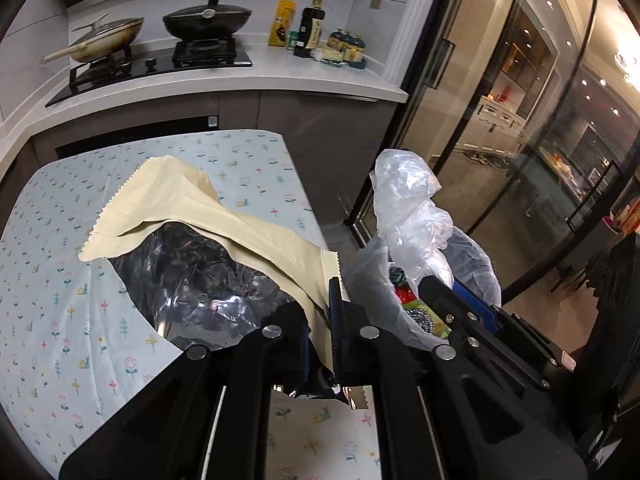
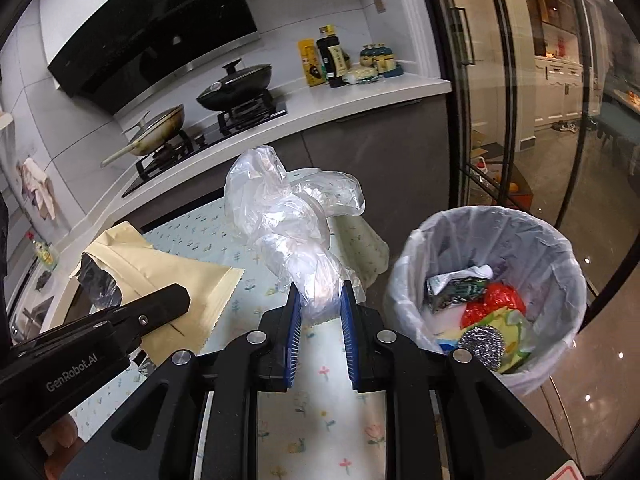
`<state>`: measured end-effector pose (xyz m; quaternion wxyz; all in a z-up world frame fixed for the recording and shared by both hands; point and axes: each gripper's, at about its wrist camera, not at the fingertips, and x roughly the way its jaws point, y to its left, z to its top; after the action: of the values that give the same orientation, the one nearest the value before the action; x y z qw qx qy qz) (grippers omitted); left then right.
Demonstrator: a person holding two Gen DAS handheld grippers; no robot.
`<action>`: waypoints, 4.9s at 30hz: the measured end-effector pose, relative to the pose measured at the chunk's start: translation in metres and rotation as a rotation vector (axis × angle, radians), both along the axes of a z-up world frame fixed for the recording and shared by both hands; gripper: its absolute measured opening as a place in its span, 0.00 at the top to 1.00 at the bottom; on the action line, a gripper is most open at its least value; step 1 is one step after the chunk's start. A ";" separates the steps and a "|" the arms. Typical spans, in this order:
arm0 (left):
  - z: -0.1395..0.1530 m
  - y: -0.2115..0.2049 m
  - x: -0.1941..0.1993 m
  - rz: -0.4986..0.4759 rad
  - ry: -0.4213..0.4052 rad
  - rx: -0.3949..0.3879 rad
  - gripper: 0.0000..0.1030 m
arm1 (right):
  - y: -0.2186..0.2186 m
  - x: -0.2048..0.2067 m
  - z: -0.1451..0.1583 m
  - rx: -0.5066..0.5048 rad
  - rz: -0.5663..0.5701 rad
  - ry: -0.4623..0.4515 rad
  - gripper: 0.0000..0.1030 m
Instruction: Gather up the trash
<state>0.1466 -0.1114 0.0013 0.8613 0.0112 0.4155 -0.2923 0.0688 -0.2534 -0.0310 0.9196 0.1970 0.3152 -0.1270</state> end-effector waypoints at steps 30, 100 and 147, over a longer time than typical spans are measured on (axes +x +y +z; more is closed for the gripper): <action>-0.025 -0.164 -0.042 -0.276 0.029 0.051 0.91 | -0.138 -0.086 -0.033 0.070 -0.270 0.041 0.82; -0.003 -0.034 -0.077 0.040 -0.066 0.215 0.14 | -0.030 -0.101 0.023 -0.165 -0.120 0.239 0.19; -0.015 -0.035 -0.068 0.068 -0.041 0.256 0.14 | -0.036 -0.094 0.011 -0.160 -0.116 0.264 0.19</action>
<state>0.0786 -0.1467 -0.0137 0.8704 0.1129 0.4320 -0.2075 -0.0256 -0.2890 -0.0198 0.8741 0.1228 0.4103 -0.2292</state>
